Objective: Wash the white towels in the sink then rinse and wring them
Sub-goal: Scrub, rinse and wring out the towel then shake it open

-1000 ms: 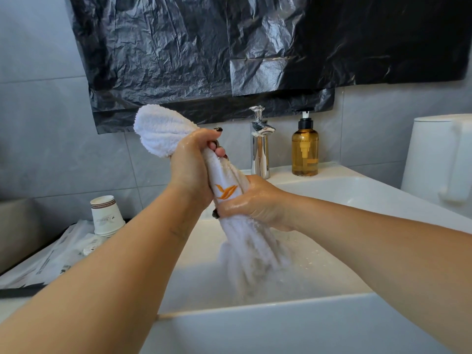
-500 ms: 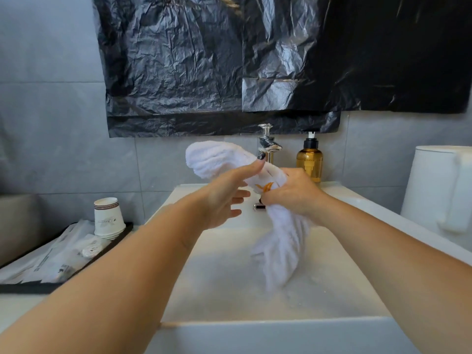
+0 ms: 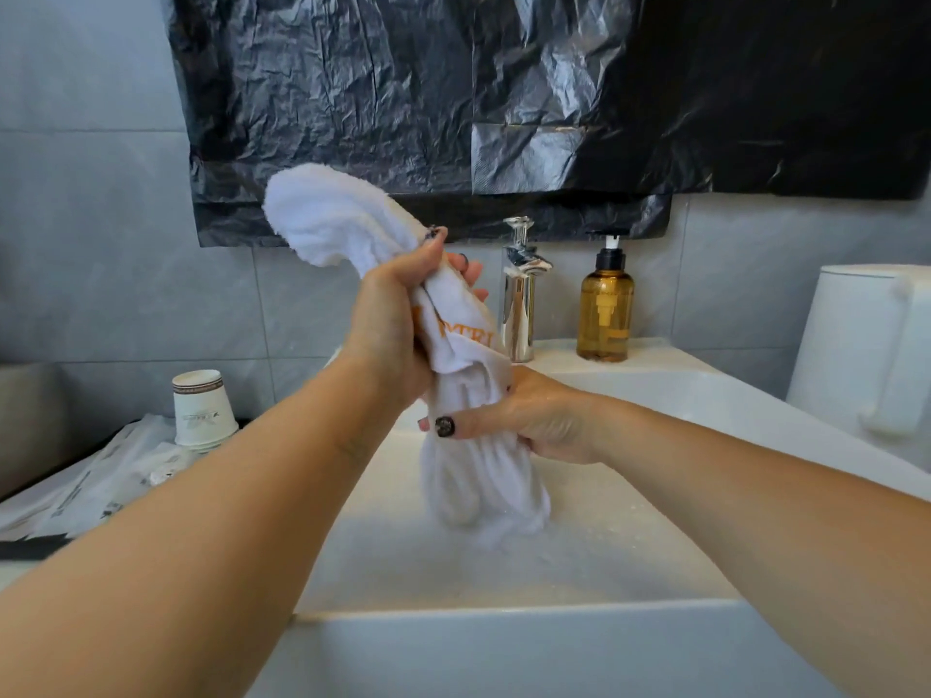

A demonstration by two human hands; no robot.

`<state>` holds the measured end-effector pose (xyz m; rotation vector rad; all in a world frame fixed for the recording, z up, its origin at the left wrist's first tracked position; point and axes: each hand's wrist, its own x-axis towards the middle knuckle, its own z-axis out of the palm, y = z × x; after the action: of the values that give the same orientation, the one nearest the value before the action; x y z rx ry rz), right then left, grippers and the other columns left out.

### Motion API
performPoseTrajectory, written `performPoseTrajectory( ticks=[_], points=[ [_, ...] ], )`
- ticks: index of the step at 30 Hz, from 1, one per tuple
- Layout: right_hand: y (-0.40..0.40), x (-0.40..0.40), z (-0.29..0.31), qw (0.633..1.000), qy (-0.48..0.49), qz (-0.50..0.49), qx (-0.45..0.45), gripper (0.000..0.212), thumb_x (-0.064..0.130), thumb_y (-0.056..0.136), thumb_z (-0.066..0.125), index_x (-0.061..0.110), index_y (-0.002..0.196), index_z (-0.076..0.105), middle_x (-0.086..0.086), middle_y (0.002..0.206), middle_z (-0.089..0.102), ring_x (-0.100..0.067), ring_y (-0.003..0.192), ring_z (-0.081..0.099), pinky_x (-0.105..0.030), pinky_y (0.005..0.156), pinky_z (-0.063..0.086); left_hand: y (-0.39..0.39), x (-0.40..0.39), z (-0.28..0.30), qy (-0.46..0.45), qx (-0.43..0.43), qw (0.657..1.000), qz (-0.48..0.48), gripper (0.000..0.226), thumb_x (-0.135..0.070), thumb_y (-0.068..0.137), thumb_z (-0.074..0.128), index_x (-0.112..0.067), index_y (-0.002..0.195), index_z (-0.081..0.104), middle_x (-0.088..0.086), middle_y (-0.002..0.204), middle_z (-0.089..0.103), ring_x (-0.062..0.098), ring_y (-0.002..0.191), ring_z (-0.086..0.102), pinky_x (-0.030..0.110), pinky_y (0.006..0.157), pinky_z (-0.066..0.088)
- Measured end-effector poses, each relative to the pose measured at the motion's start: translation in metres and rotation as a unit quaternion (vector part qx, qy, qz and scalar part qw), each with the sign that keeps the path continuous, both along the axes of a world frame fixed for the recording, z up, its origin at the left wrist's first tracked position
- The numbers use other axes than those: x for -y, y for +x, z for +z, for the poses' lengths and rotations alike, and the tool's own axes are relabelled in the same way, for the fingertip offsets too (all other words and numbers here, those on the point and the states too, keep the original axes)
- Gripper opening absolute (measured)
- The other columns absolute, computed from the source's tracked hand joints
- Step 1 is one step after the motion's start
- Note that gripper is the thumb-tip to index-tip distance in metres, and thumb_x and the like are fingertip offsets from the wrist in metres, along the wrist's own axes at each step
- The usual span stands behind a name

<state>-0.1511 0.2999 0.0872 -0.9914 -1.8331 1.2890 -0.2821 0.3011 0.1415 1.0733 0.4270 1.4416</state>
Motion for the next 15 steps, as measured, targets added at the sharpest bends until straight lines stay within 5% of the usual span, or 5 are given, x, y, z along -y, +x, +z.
performPoseTrajectory(
  ticks=[3,8,13,15],
  points=[
    [-0.013,-0.002,-0.006,0.998,-0.010,-0.014,-0.054,0.062,0.023,0.061,0.092,0.015,0.117,0.067,-0.006,0.116,0.070,-0.026,0.117,0.062,-0.048,0.108,0.043,-0.008,-0.002,0.003,-0.048,0.077,0.995,-0.032,0.048,-0.019,0.094,0.054,-0.015,0.047,0.062,-0.001,0.054,0.057,0.012,0.052,0.056,0.028,0.075,0.048],
    [-0.026,0.008,-0.005,0.993,0.014,-0.106,-0.052,0.057,0.037,0.045,0.094,0.021,0.096,0.073,-0.003,0.095,0.076,-0.023,0.095,0.070,-0.050,0.091,0.055,-0.010,-0.003,0.002,-0.052,0.102,0.993,-0.039,0.041,-0.017,0.092,0.051,-0.014,0.051,0.052,0.001,0.052,0.051,0.013,0.045,0.050,0.027,0.064,0.045],
    [-0.028,0.012,0.007,0.975,0.119,-0.185,0.017,0.016,0.011,0.074,0.079,0.014,0.087,0.069,-0.002,0.080,0.067,-0.019,0.077,0.064,-0.030,0.071,0.053,-0.011,0.001,0.006,-0.027,0.136,0.990,-0.032,0.036,-0.016,0.091,0.051,-0.014,0.055,0.049,0.000,0.051,0.049,0.011,0.044,0.049,0.024,0.059,0.044],
    [-0.029,0.010,0.009,0.972,0.138,-0.186,0.034,0.016,0.006,0.078,0.072,0.019,0.073,0.064,0.001,0.069,0.061,-0.017,0.067,0.059,-0.025,0.062,0.049,-0.012,0.002,0.008,-0.027,0.148,0.988,-0.033,0.034,-0.016,0.091,0.051,-0.014,0.056,0.048,-0.001,0.050,0.048,0.011,0.044,0.048,0.022,0.056,0.043]
  ],
)
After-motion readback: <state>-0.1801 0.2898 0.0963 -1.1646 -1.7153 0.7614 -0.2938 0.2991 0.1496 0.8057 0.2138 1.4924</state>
